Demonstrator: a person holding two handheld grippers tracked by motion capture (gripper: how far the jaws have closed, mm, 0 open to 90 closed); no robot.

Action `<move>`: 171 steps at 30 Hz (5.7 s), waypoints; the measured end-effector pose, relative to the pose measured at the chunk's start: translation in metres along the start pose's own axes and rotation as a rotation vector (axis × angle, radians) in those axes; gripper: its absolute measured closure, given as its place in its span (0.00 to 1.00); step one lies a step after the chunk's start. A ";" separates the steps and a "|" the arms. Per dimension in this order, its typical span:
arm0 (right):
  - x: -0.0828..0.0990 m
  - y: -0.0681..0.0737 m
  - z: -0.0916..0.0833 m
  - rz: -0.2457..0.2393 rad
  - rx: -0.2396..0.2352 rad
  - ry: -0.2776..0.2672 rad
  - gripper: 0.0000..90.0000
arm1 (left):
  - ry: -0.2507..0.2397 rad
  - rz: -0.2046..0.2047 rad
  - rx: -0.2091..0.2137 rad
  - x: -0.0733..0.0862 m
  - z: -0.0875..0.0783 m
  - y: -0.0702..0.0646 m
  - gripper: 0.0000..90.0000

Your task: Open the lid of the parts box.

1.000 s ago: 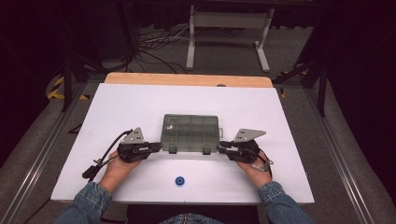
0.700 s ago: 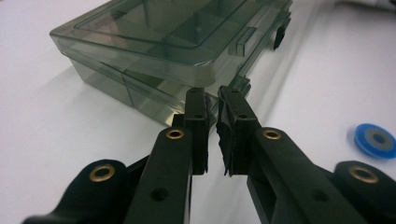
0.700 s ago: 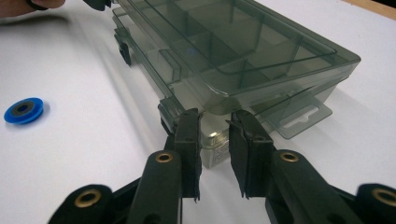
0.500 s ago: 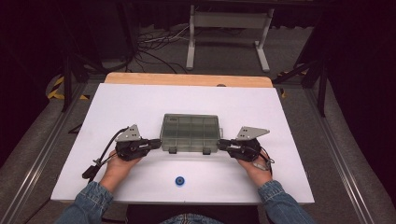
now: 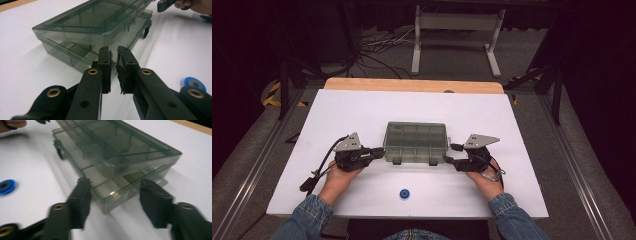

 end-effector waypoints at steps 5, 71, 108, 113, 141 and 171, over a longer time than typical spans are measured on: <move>-0.002 -0.006 0.001 -0.013 0.046 0.012 0.37 | -0.004 0.001 0.000 -0.001 0.000 0.000 0.89; -0.080 -0.092 0.021 0.054 0.075 -0.072 0.55 | 0.080 0.054 0.063 0.008 0.021 -0.013 0.72; -0.062 -0.119 0.061 0.085 0.128 0.005 0.74 | 0.085 0.071 0.055 0.008 0.020 -0.011 0.72; -0.057 -0.122 0.065 0.094 0.137 0.022 0.74 | 0.084 0.069 0.055 0.008 0.021 -0.011 0.72; -0.042 -0.126 0.087 0.174 0.106 0.058 0.51 | 0.082 0.064 0.058 0.008 0.021 -0.011 0.71; -0.026 -0.125 0.095 0.238 0.087 0.086 0.44 | 0.083 0.063 0.060 0.009 0.021 -0.012 0.70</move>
Point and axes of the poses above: each handheld gripper's, and its own axes: z roughly forward along the jaws, x roughly out of its underside, y roughly to its left, the point moved 9 cm from there along z, roughly forward along the jaws, and after that the axes turned 11 degrees about -z, right-handed, at the moved point
